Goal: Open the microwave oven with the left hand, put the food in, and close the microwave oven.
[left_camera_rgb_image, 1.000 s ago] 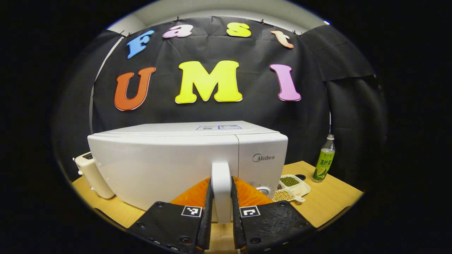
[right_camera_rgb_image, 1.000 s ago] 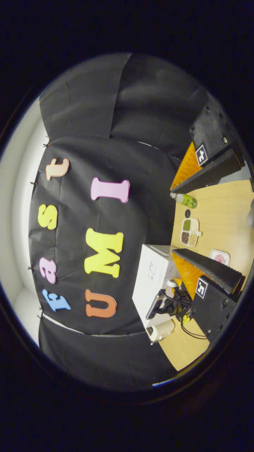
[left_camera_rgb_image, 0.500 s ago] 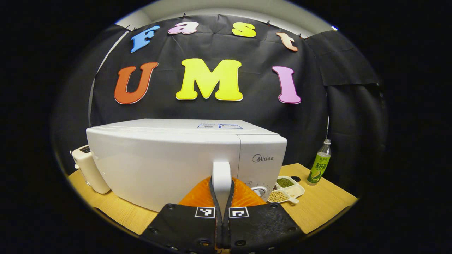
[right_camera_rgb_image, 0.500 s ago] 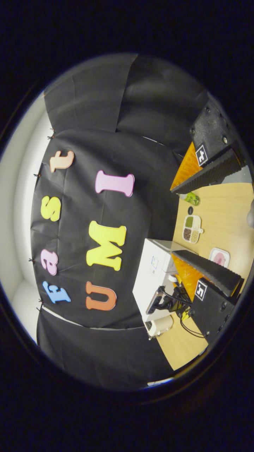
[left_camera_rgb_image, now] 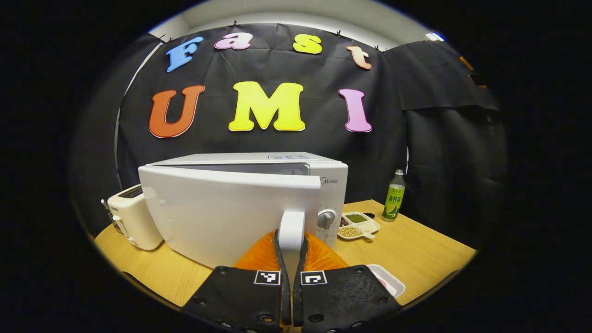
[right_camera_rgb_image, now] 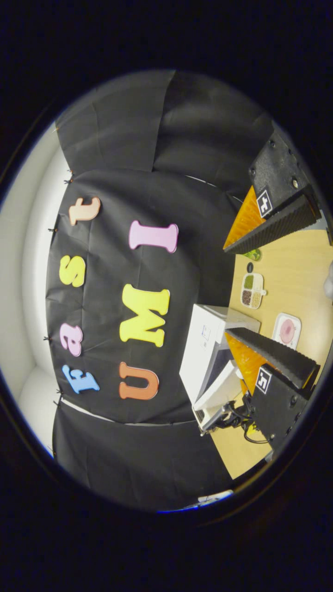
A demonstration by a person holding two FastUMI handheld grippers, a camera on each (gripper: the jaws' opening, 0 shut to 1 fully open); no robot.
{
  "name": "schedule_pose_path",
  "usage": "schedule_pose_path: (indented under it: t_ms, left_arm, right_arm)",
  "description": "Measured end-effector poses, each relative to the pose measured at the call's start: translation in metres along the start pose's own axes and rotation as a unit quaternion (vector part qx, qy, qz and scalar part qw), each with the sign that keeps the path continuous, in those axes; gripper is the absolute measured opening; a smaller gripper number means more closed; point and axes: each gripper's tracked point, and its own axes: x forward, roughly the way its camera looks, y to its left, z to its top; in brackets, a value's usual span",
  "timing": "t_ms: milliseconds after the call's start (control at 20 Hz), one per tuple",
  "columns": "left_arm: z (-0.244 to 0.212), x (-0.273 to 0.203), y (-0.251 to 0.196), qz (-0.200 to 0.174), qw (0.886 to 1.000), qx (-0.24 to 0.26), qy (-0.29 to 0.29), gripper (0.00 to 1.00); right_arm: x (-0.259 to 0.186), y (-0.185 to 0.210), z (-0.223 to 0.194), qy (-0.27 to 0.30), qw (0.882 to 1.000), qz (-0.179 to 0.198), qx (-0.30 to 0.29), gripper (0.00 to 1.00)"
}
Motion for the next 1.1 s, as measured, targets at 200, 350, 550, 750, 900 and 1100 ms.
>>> schedule_pose_path:
  t_ms: [200,350,550,750,900,1100]
  left_arm:
    - [-0.009,-0.044,0.02,0.013,1.0,0.012,0.012,0.07]
    - [-0.013,-0.071,0.038,0.03,0.999,0.019,0.021,0.19]
    - [-0.013,-0.097,0.077,0.073,0.997,0.031,0.024,0.73]
    - [-0.016,-0.131,0.099,0.088,0.995,0.033,0.029,0.96]
    - [-0.021,-0.15,0.117,0.099,0.994,0.029,0.035,0.96]
    - [-0.026,-0.181,0.149,0.127,0.99,0.03,0.046,0.96]
  right_arm:
    - [-0.016,0.026,-0.004,0.0,1.0,0.018,0.003,0.97]
    - [-0.026,0.043,-0.009,-0.001,1.0,0.027,0.006,1.0]
    - [-0.039,0.059,-0.021,0.013,0.999,0.039,0.005,0.97]
    - [-0.046,0.075,-0.024,0.015,0.999,0.05,0.008,1.0]
    - [-0.047,0.087,-0.026,0.014,0.998,0.061,0.005,0.96]
    - [-0.044,0.102,-0.032,0.019,0.997,0.075,0.009,1.0]
